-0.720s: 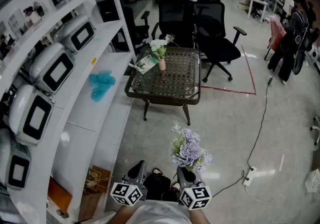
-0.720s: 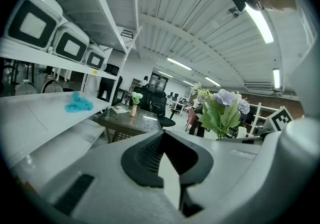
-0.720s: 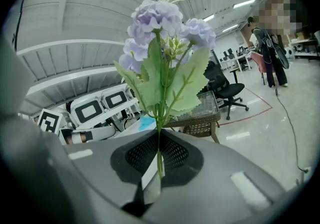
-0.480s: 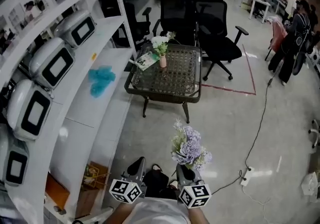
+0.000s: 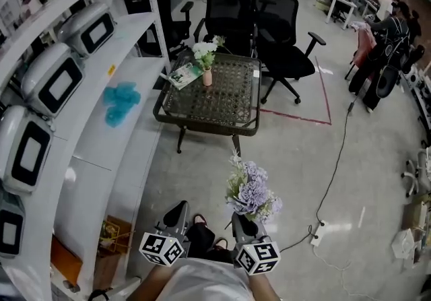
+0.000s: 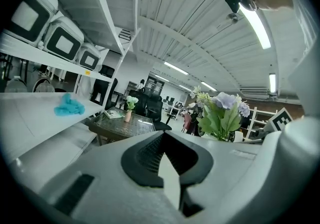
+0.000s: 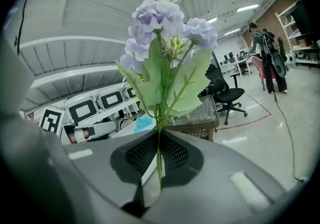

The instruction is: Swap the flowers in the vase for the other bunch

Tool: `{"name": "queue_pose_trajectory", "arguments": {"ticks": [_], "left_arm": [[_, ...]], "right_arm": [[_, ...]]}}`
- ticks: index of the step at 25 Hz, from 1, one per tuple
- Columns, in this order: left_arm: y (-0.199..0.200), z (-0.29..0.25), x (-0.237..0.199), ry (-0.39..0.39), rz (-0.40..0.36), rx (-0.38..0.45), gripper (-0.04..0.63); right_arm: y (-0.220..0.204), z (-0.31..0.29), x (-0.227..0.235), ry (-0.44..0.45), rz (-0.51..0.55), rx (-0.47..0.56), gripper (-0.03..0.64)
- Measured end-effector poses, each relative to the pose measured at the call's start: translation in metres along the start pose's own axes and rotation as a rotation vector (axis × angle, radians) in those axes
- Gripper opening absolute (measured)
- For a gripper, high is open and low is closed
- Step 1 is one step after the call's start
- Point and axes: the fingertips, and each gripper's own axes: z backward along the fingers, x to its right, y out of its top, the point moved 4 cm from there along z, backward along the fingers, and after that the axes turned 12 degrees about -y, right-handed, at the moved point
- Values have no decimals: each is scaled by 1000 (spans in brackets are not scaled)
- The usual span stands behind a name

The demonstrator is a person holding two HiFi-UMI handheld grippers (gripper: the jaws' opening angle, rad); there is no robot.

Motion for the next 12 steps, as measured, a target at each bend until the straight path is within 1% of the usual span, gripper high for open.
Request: {"name": "queue_pose_trajectory", "arguments": {"ticks": [7,11,12], "left_arm": [[10,-29,-22,-28,20,0,-2],[26,-42,-45,-24,89,27,-2],[32,-46,-50,-23,97,34,-2]], "right_arm": [[17,-30,4,-8,-7,-4,21],[30,-54,-2,1,1,-8,21],[33,-60,-3,1,0,-9,21]]}}
